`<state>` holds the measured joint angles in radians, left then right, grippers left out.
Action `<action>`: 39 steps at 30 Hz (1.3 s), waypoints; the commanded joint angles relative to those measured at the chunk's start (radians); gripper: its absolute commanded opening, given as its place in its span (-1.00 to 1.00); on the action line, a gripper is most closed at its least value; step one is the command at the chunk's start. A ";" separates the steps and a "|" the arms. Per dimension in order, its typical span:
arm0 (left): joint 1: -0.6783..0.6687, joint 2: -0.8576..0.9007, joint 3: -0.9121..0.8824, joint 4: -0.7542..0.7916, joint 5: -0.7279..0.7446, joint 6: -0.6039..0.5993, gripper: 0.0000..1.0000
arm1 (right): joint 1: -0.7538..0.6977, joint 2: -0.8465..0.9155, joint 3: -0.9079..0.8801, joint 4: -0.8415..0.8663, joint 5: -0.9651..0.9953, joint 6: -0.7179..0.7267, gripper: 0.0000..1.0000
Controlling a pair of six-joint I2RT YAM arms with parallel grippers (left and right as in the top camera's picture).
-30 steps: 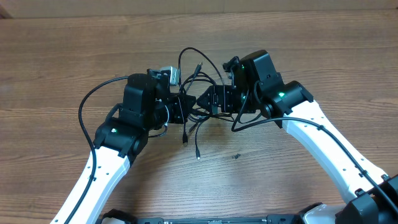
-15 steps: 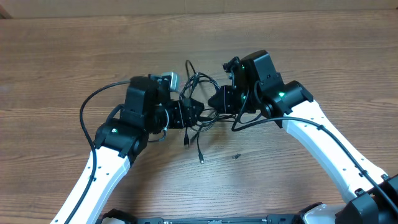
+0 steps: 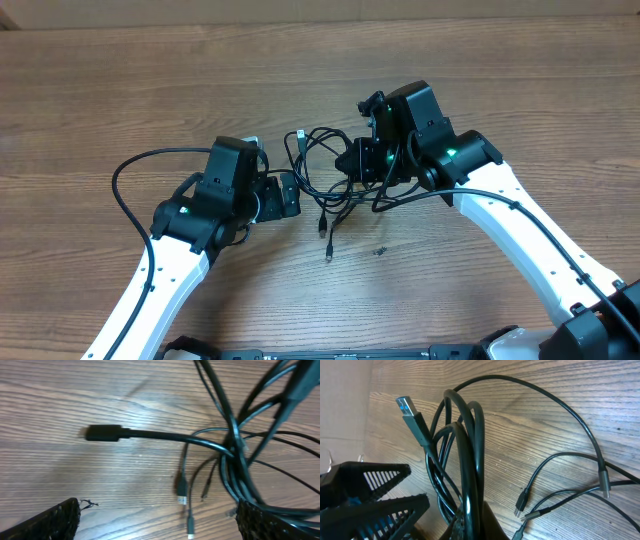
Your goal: Untangle cables
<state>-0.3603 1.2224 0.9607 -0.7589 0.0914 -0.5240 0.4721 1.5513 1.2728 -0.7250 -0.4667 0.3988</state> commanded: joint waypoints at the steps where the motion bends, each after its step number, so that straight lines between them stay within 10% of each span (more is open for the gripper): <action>1: -0.006 -0.007 0.018 -0.031 -0.067 -0.011 0.99 | 0.003 -0.018 0.017 0.010 0.010 -0.007 -0.92; 23: -0.006 -0.007 0.018 -0.126 -0.316 -0.190 0.99 | 0.003 -0.018 0.017 -0.022 0.025 -0.008 -0.93; 39: -0.007 -0.008 0.018 0.244 0.163 0.373 0.99 | 0.005 -0.018 0.017 -0.119 -0.039 -0.330 -0.92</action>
<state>-0.3603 1.2224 0.9623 -0.5400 0.1467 -0.2886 0.4721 1.5513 1.2728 -0.8497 -0.4461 0.1349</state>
